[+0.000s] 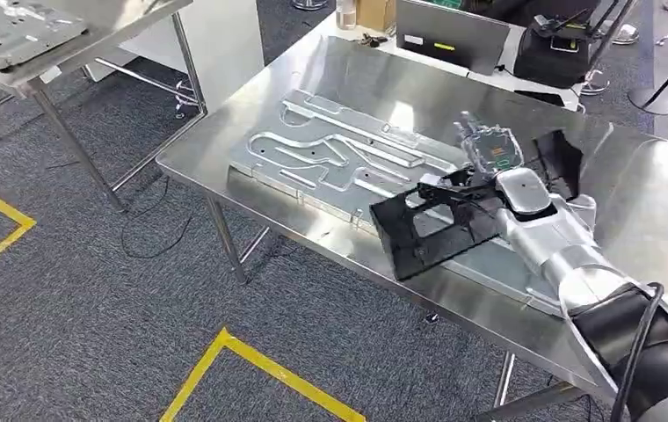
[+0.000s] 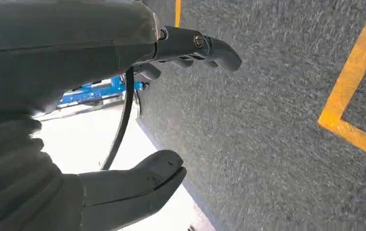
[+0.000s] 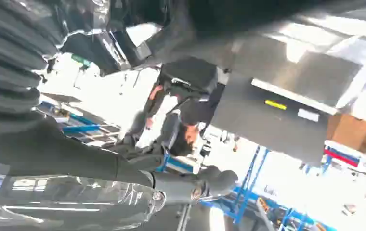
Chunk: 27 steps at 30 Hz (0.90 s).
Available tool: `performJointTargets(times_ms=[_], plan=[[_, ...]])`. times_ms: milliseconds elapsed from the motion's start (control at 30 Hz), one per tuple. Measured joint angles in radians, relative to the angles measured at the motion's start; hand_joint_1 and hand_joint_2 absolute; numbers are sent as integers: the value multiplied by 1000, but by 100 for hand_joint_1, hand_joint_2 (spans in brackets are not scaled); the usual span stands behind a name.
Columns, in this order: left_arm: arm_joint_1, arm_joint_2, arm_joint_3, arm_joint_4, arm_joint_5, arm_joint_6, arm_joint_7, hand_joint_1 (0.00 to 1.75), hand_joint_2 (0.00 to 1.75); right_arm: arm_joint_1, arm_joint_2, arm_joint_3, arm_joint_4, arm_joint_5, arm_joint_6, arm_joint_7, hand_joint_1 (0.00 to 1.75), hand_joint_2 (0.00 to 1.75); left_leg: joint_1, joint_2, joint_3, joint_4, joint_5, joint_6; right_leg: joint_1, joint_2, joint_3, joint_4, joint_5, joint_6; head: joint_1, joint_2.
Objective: Take the parts from the cabinet and place them on the table.
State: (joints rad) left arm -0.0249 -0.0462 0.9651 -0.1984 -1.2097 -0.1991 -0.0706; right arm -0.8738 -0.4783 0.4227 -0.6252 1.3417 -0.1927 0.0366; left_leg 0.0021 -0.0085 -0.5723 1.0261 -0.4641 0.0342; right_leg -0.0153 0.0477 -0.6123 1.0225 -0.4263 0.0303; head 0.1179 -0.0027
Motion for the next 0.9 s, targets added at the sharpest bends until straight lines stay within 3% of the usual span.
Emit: performJointTargets(times_ms=[100, 133, 733, 900], plan=[[2, 6, 15, 0, 13, -21, -8, 0, 175, -8, 51, 32, 70, 11, -11, -4, 0, 0, 1, -12, -3, 0, 4, -2, 1, -11, 1, 0, 0, 0, 0, 0], [4, 7, 17, 0, 13, -21, -8, 0, 0, 0, 59, 39, 83, 11, -12, -3, 0, 0, 1, -11, -5, 0, 4, -2, 0, -11, -2, 1, 0, 0, 0, 0], [5, 14, 37, 0, 16, -30, -13, 0, 0, -31, 60, 50, 107, 26, 39, -8, 0, 0, 1, -10, -5, 0, 4, -3, 0, -9, -3, 0, 0, -1, 0, 0], [10, 13, 48, 0, 31, -26, -24, 0, 0, -60, -3, 51, 107, 3, 85, -26, 0, 0, -1, -12, -7, 1, 4, -2, -1, -12, -5, 0, 0, -1, 0, 0]])
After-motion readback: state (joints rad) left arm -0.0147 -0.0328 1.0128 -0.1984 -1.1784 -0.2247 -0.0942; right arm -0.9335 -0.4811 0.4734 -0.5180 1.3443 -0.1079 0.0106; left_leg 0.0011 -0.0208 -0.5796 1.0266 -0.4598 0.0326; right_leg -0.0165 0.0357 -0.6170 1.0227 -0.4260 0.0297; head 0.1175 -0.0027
